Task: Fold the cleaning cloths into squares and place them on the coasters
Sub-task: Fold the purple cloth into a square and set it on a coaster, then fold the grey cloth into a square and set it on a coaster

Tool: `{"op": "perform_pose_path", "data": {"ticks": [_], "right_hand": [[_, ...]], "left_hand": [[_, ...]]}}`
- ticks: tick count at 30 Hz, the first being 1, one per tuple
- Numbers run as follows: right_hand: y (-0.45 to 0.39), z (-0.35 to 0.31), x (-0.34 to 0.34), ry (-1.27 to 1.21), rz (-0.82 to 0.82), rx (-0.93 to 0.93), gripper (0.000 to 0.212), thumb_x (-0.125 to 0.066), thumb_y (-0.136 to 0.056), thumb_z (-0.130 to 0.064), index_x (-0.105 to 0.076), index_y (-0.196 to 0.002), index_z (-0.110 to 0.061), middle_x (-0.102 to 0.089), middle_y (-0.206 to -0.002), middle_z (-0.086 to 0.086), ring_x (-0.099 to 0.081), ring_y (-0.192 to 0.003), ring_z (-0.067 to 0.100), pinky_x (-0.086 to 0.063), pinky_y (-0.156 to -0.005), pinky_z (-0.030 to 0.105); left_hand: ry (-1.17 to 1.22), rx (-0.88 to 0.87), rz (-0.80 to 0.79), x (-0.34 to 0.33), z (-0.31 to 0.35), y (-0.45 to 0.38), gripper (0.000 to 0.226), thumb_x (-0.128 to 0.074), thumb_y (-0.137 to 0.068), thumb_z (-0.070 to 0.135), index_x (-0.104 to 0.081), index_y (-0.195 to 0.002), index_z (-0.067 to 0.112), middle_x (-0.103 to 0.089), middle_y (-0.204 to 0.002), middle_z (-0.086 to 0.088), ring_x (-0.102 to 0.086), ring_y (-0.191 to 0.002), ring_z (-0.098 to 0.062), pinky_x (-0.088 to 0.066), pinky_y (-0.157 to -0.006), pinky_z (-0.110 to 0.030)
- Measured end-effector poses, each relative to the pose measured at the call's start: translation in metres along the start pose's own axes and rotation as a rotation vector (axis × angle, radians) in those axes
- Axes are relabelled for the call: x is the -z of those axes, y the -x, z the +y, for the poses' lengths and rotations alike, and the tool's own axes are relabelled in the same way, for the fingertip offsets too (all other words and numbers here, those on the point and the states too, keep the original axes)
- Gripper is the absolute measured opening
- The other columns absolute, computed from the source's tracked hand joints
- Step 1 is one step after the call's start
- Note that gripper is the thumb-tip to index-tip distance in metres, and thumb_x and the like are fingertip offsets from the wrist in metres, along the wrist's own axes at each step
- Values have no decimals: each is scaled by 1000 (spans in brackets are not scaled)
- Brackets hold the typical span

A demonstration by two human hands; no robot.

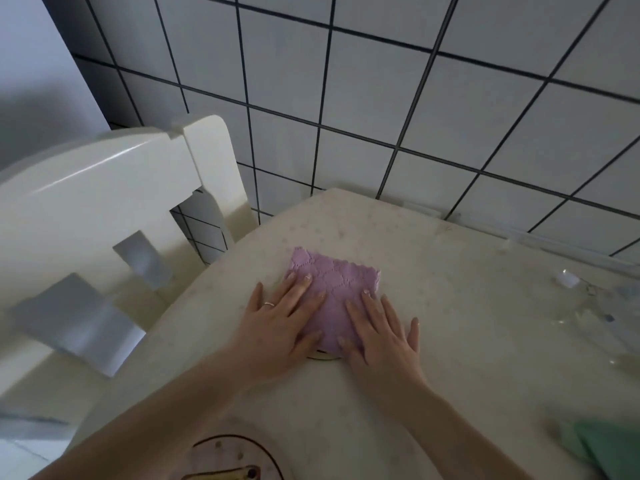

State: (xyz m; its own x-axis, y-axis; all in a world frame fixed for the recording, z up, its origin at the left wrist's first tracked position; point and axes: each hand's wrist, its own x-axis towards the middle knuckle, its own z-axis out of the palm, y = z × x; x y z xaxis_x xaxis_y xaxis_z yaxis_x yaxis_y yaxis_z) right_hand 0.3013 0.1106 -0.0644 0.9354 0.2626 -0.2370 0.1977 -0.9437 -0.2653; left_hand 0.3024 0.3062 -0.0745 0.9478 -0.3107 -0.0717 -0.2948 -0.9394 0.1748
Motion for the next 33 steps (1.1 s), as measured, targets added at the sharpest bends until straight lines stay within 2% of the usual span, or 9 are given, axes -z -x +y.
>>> {"op": "perform_pose_path", "data": {"ticks": [3,5,8,9,12,16,25,29,33], "right_hand": [[3,-5,11,-7,-21,-14,65,-20,-86,-60,-10,-145,-35,3,-156,-10,8,-143,15,6,-112,55],[13,-12,27,-107,48,-19,54,-40,-91,-44,-25,-142,-34,-17,-153,-10,0,-143,13,5,-112,55],[49,-17,53,-360,233,1,41,-50,-89,-26,-47,-129,-34,-44,-138,-13,-18,-139,7,6,-113,48],[65,-17,61,-402,284,4,39,-51,-89,-25,-50,-126,-34,-48,-135,-13,-22,-138,5,6,-113,46],[113,-7,75,-467,324,-33,38,-52,-89,-29,-47,-126,-36,-51,-127,-17,-28,-134,3,3,-115,45],[176,21,84,-533,341,-83,38,-56,-87,-28,-48,-124,-35,-55,-114,-20,-46,-119,6,-19,-110,49],[342,120,69,-529,316,-142,48,-44,-72,-44,-58,-115,-28,-62,-112,-12,-56,-108,13,-41,-95,43],[417,181,58,-502,260,-194,49,-46,-74,-48,-59,-115,-25,-59,-111,-12,-54,-111,15,-40,-97,40],[478,235,53,-403,134,-226,46,-55,-82,-40,-55,-124,-21,-53,-129,-5,-46,-123,14,-35,-103,32]], "left_hand": [[-30,7,-9,15,7,-1,74,-22,-76,62,-40,-138,27,-33,-149,-2,-31,-137,-25,-33,-99,-64],[68,23,-16,30,14,5,77,-18,-71,61,-37,-139,29,-31,-149,5,-28,-138,-15,-21,-111,-48],[680,117,165,58,41,28,33,-50,-90,37,-60,-118,23,-60,-116,12,-56,-103,-1,-36,-89,-7],[887,157,165,63,50,38,21,-55,-91,27,-63,-110,23,-63,-108,13,-59,-94,2,-38,-82,-3],[1196,177,138,75,85,65,12,-59,-90,17,-64,-98,23,-68,-97,4,-64,-89,-7,-48,-80,-15],[1339,150,91,80,146,97,16,-52,-91,5,-62,-104,7,-67,-95,-4,-66,-79,-5,-47,-69,-11],[1314,126,-52,57,305,162,17,-52,-91,7,-63,-92,20,-69,-92,0,-65,-77,-2,-45,-69,-13],[1203,64,-118,30,371,187,19,-54,-91,8,-65,-90,24,-70,-83,10,-63,-83,-7,-48,-79,-25],[1029,-2,-154,0,429,202,9,-58,-89,24,-65,-93,27,-68,-92,7,-62,-87,-6,-49,-82,-28]]}}
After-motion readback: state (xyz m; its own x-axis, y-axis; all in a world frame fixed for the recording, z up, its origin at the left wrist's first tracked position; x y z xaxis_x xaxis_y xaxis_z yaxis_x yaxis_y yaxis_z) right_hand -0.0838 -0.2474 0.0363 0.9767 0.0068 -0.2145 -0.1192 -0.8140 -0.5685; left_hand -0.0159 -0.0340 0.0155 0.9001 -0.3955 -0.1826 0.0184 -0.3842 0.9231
